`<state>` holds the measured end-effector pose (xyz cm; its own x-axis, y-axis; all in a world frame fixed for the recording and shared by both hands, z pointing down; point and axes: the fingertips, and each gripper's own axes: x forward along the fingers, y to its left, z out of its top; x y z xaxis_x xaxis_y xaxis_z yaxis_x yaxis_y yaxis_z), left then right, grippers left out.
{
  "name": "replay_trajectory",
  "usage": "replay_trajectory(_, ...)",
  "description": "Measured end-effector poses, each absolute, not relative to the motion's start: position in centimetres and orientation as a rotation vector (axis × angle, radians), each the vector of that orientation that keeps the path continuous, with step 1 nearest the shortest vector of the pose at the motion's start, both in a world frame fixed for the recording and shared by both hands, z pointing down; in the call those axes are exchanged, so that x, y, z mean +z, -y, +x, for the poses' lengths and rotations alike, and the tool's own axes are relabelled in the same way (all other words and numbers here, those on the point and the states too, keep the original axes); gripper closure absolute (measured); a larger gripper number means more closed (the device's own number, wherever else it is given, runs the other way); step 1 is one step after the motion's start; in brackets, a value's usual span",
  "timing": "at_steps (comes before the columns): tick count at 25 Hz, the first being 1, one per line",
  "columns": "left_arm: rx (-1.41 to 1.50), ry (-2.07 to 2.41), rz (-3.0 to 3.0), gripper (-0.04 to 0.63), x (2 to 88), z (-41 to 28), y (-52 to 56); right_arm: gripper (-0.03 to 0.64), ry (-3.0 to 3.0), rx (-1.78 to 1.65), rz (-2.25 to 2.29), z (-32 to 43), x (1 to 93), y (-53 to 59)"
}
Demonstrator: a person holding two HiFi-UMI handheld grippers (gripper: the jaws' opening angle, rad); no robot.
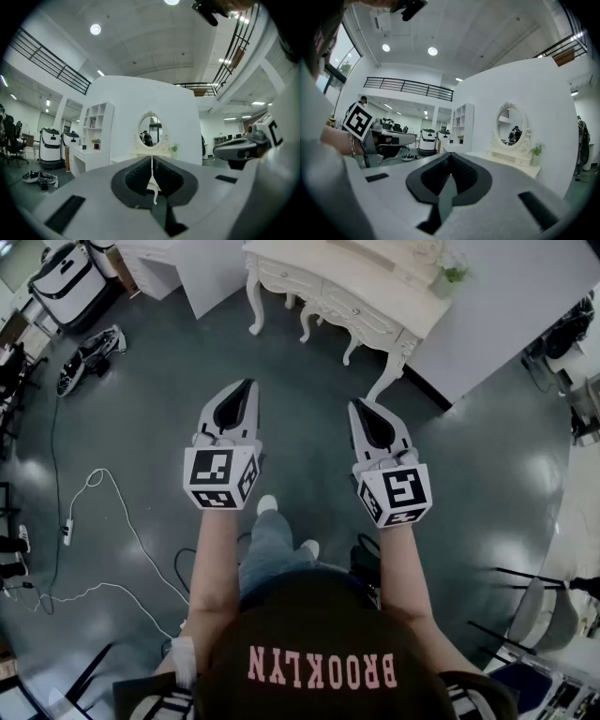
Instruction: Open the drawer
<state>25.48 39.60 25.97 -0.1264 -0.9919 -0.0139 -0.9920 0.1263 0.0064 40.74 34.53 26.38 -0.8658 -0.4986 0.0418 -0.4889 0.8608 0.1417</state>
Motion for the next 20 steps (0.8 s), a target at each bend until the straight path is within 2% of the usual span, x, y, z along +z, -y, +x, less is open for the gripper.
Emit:
replay_trajectory(11, -0.007, -2.344, -2.038, 0.584, 25.5, 28.0, -42.1, 0.621, 2.999, -0.185, 0.775, 43.2, 26.6, -37.2)
replay_trajectory(20, -0.026, -2.298, -2.082, 0.584, 26.2, 23.8, -36.4, 0.621, 3.012, -0.154, 0.837, 39.6, 27.0, -31.6)
